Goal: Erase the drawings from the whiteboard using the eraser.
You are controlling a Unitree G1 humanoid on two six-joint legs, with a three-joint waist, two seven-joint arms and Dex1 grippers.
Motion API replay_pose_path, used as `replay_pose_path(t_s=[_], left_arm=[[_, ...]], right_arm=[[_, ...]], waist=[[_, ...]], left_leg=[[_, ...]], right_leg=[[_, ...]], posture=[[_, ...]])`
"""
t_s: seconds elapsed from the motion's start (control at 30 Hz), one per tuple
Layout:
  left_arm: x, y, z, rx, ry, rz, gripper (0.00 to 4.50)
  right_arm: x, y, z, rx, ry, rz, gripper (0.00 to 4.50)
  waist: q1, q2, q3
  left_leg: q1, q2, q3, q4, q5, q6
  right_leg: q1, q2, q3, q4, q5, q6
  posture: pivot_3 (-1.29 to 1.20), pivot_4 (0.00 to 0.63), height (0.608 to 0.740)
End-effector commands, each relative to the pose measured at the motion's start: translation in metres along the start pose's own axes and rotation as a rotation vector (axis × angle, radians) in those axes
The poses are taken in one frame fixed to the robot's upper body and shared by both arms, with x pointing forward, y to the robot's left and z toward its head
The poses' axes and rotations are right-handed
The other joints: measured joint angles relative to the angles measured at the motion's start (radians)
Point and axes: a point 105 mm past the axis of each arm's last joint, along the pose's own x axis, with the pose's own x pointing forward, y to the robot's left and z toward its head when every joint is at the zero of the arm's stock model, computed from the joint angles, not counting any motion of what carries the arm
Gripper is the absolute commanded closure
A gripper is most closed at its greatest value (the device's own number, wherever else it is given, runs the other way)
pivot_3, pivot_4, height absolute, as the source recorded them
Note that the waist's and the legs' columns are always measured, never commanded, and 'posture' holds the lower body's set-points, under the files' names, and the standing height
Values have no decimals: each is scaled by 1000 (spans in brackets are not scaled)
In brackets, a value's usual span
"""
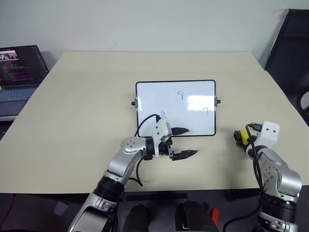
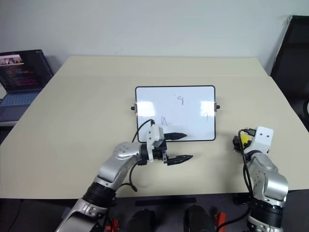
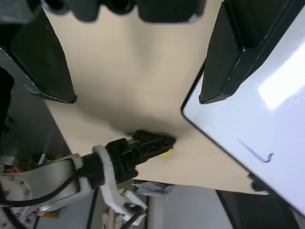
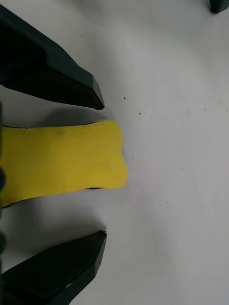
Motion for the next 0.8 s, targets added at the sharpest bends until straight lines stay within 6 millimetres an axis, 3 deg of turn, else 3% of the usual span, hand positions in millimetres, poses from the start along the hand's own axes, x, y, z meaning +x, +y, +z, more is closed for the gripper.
replay_pose_path(t_s=[0.03,0.4,0.8], left_arm=[[-1,4,14,55,-36,6,0],[-1,4,12,52,-37,4,0],[-3,2,7,50,-34,11,0]], right_arm=[[-2,-3,16,1,-61,-7,31],[-4,-2,18,5,-62,-14,31],[-21,4,21,53,-51,3,31]], waist=[[0,0,0],[0,0,0],[0,0,0]], left_leg=[[0,0,0,0,0,0],[0,0,0,0,0,0],[0,0,0,0,0,0]], right_leg=[[0,0,0,0,0,0],[0,0,0,0,0,0],[0,0,0,0,0,0]], posture=[[0,150,740],[0,150,740],[0,150,740]])
